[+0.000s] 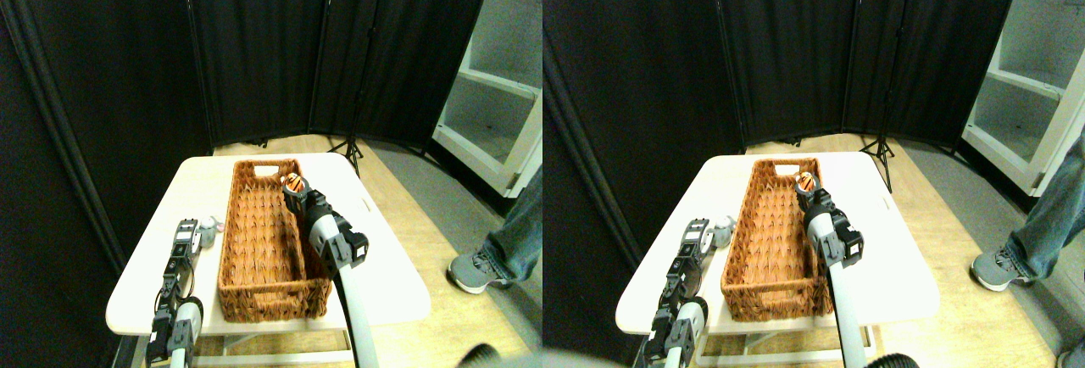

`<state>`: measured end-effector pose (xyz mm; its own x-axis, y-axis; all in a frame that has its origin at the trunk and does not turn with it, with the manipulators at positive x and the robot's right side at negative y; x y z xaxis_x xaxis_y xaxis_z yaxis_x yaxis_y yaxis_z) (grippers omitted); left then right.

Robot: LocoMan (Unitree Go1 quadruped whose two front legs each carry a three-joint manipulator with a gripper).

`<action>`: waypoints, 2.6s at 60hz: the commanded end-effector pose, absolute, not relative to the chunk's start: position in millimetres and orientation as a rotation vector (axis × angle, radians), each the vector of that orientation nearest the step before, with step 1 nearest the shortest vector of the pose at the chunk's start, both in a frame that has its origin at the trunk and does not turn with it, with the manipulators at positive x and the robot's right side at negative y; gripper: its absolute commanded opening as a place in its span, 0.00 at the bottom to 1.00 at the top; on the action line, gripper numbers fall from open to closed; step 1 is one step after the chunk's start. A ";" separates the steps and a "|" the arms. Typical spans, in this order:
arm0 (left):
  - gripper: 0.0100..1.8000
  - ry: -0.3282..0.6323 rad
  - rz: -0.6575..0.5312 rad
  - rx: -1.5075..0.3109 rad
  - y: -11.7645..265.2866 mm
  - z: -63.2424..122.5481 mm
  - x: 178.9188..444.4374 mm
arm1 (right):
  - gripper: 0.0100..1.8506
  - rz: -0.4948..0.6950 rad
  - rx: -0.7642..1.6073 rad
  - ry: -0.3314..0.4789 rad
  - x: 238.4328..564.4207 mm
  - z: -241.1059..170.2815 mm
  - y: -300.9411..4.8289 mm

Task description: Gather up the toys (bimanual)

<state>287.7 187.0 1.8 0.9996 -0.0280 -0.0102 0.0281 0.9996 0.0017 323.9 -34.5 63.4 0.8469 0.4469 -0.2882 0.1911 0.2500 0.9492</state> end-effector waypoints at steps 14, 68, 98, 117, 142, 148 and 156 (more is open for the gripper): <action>0.13 -0.022 -0.020 0.015 184.1 7.1 291.4 | 0.55 0.204 1.318 0.553 326.6 75.3 -43.2; 0.23 -0.094 -0.076 -0.067 167.2 34.4 292.4 | 0.00 -0.108 1.267 0.115 338.0 53.2 -166.9; 0.23 -0.138 0.043 -0.477 164.9 44.9 288.7 | 0.00 -0.117 1.219 0.179 330.7 33.3 -167.3; 0.25 -0.133 0.131 -0.844 182.4 30.7 294.7 | 0.00 -0.139 1.198 0.218 316.4 20.0 -173.9; 0.26 0.094 0.130 -1.052 200.3 31.1 306.9 | 0.00 -0.154 1.179 0.221 318.9 12.8 -168.1; 0.28 0.122 0.132 -1.091 201.2 34.2 302.7 | 0.00 -0.167 1.173 0.217 321.0 12.5 -167.2; 0.30 0.145 0.122 -1.142 201.1 41.0 296.8 | 0.00 -0.182 1.174 0.228 323.1 11.3 -165.5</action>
<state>296.8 202.6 30.0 0.9756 0.0429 -0.2153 -0.2142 0.4012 -0.8906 318.2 -168.0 10.2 0.9590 -0.0183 -0.2827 0.2691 0.3706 0.8889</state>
